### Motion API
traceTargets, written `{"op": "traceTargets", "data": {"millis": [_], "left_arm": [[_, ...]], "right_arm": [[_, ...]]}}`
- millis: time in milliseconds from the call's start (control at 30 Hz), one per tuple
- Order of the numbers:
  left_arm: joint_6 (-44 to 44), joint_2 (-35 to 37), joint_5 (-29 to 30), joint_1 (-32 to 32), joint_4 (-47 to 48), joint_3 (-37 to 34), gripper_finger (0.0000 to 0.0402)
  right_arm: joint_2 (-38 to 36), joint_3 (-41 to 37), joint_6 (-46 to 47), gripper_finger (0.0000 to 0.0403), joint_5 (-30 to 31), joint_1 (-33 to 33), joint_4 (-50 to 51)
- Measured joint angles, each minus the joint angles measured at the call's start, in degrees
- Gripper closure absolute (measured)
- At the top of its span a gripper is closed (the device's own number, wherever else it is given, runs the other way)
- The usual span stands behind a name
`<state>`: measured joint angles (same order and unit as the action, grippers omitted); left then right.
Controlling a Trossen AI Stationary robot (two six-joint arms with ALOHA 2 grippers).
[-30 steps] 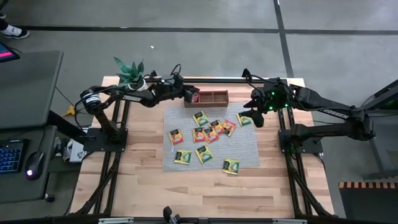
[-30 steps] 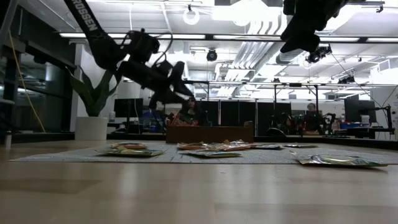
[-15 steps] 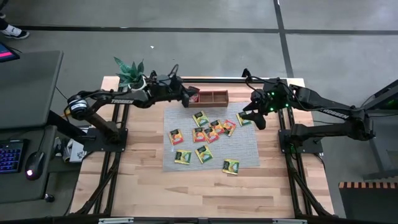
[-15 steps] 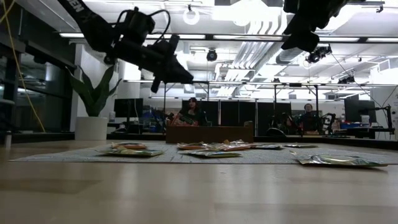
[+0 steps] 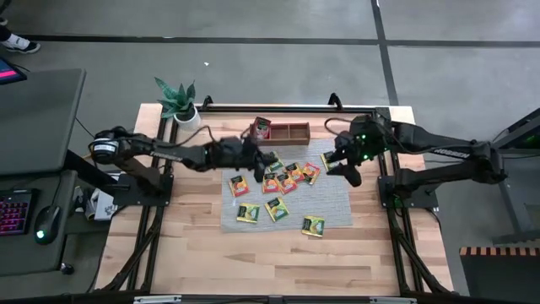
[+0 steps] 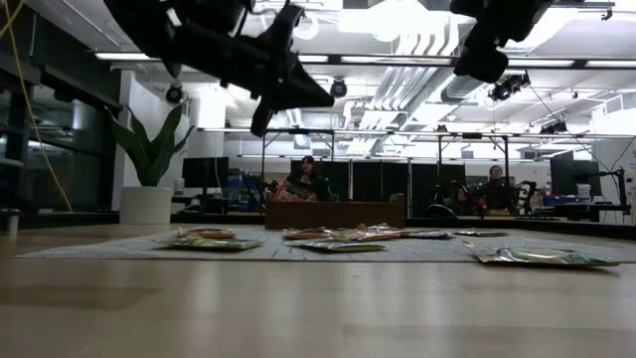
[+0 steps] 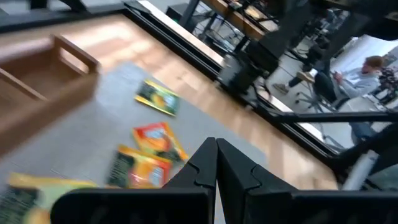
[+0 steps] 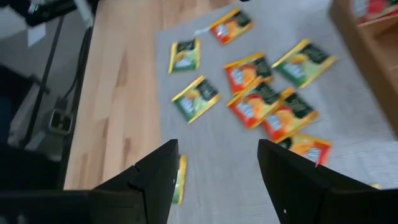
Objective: Pick & Place Tea
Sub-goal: Put the yellow tea bag into the middle section of the wooden organizer
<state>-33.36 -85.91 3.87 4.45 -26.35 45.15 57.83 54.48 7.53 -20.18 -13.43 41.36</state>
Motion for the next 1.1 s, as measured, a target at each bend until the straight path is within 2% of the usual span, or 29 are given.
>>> {"op": "traceTargets", "data": {"millis": [400, 533, 733, 1000, 1100], "left_arm": [[-13.5, -1.2, 28.7, -22.1, 0.5, 0.0, 0.0401], [-18.2, -2.6, 35.6, -27.1, 0.4, 0.0, 0.0401], [-21.1, -7.6, 39.7, -32.0, 0.6, 4.1, 0.0401], [-21.6, -15.4, 39.9, -35.5, 6.4, 13.8, 0.0401], [-22.3, -17.8, 40.0, -36.9, 9.7, 17.0, 0.0401]], "right_arm": [[10.8, 0.0, -0.7, 0.0187, -0.5, 11.2, -0.2], [15.7, 0.0, -3.2, 0.0187, -0.5, 14.6, -0.4], [23.7, 0.0, -1.9, 0.0187, -0.1, 18.3, -4.1], [31.9, 0.0, -1.3, 0.0187, 0.3, 23.3, -12.0], [34.5, 0.0, -1.5, 0.0187, 3.5, 24.4, -13.6]]}}
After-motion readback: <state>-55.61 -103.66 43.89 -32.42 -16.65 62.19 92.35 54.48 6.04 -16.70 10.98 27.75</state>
